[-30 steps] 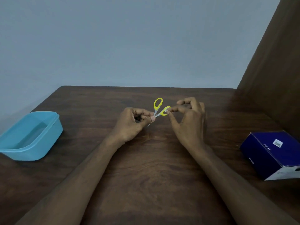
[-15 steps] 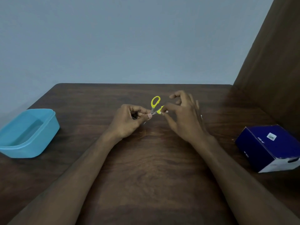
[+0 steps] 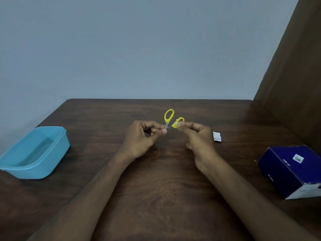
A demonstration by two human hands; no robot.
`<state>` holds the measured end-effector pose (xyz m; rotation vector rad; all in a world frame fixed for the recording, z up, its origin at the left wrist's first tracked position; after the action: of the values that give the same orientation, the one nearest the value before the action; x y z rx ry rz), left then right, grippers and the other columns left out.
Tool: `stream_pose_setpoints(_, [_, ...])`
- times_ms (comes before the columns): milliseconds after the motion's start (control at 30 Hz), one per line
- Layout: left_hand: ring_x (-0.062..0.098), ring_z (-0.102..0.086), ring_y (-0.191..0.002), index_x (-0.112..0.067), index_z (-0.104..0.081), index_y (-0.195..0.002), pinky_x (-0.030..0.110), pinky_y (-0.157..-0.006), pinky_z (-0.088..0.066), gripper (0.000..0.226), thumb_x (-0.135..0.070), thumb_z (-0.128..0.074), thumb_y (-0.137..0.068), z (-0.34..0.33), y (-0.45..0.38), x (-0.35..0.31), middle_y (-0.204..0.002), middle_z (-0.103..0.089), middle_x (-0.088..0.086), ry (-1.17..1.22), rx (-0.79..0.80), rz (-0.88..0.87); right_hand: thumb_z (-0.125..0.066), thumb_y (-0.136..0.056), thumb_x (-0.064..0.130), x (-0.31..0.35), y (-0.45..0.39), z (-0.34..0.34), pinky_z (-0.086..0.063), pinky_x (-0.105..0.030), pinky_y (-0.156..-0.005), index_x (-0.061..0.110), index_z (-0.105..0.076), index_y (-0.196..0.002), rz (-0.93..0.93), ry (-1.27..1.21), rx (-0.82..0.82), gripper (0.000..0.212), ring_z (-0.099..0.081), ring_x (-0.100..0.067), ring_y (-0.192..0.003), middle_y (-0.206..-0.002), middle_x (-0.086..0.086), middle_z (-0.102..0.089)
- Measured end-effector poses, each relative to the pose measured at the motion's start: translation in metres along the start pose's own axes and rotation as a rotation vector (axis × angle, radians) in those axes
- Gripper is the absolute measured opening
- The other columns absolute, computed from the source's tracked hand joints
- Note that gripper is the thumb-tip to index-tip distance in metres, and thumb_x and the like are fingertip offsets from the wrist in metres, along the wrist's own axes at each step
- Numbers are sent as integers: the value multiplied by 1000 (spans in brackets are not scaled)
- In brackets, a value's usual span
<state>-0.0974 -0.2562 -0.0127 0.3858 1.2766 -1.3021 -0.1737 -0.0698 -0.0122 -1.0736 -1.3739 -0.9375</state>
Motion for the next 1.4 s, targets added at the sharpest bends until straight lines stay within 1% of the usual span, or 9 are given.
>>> stream_pose_setpoints(133, [9, -60, -64, -24, -86, -91, 23, -62, -46, 3, -22, -84, -93, -3, 0, 1, -66, -71, -7, -23, 13, 30, -80, -94, 25, 12, -3, 15, -44, -25, -68, 25, -80, -85, 139, -47, -113, 9, -59, 8, -66, -74, 21, -73])
stream_pose_setpoints(233, [10, -59, -63, -24, -86, -92, 23, -61, -45, 3, -22, -84, -93, -5, 0, 1, -68, -74, -4, -12, 27, 60, -82, -92, 42, 36, 2, 30, -45, -29, -70, 33, -82, -94, 580, 459, -288, 10, -56, -2, -76, -102, 15, -62])
stream_pose_setpoints(333, [10, -61, -65, -21, -86, -95, 26, -63, -46, 3, -23, -84, -93, -6, 0, 0, -74, -78, 4, 9, 44, 64, -80, -92, 39, 32, 8, 12, -52, -36, -72, 31, -80, -94, 757, 759, -124, 8, -61, -17, -94, -106, 9, -55])
stream_pose_setpoints(433, [12, -63, -68, -22, -86, -93, 30, -67, -48, 4, -25, -83, -94, -5, 1, 0, -76, -79, 6, 35, 65, 61, -76, -93, 35, 27, 15, -3, -53, -42, -76, 28, -80, -95, 820, 747, -10, 8, -60, -20, -97, -104, 8, -57])
stream_pose_setpoints(567, [6, -63, -69, -23, -87, -94, 28, -67, -47, 7, -28, -83, -94, -9, 2, 0, -79, -81, 1, 4, 124, 61, -82, -94, 31, 46, 21, 8, -46, -34, -76, 26, -82, -92, 939, 679, -190, 5, -54, -19, -94, -106, 5, -63])
stream_pose_setpoints(733, [6, -58, -66, -19, -84, -87, 27, -65, -45, 15, -32, -81, -94, -12, 2, -2, -74, -77, -1, -5, 181, 40, -75, -92, 39, 25, 13, -7, -51, -41, -78, 32, -78, -93, 875, 859, 48, 8, -47, -20, -102, -113, 10, -56])
stream_pose_setpoints(1067, [4, -56, -62, -30, -87, -93, 24, -62, -46, 5, -26, -84, -93, -13, 4, -6, -74, -77, -1, -86, 181, 40, -79, -95, 38, 48, 17, 23, -46, -37, -84, 25, -78, -88, 860, 733, -362, 14, -51, -25, -104, -115, 3, -60])
stream_pose_setpoints(1233, [-2, -55, -58, -29, -83, -83, 16, -59, -43, 12, -22, -83, -93, -14, 6, -12, -68, -71, -11, -176, 196, -21, -77, -91, 44, 19, 6, 2, -45, -44, -93, 35, -77, -88, 686, 852, -177, 10, -48, -23, -107, -119, 10, -57])
stream_pose_setpoints(1400, [2, -56, -61, -25, -82, -85, 23, -60, -45, 11, -22, -81, -95, -15, 6, -10, -72, -74, -3, -199, 222, -12, -70, -93, 48, 32, 1, 1, -35, -38, -84, 39, -72, -94, 847, 1085, 6, 10, -49, -22, -107, -124, 13, -54])
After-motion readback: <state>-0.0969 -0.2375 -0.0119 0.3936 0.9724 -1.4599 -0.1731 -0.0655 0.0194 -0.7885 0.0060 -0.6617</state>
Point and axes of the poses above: each hand's wrist, its own y-axis away from the middle knuckle, its own z-axis out of the back of the hand, x = y × z, the point moved 6 cm from there along -y, towards the middle knuckle
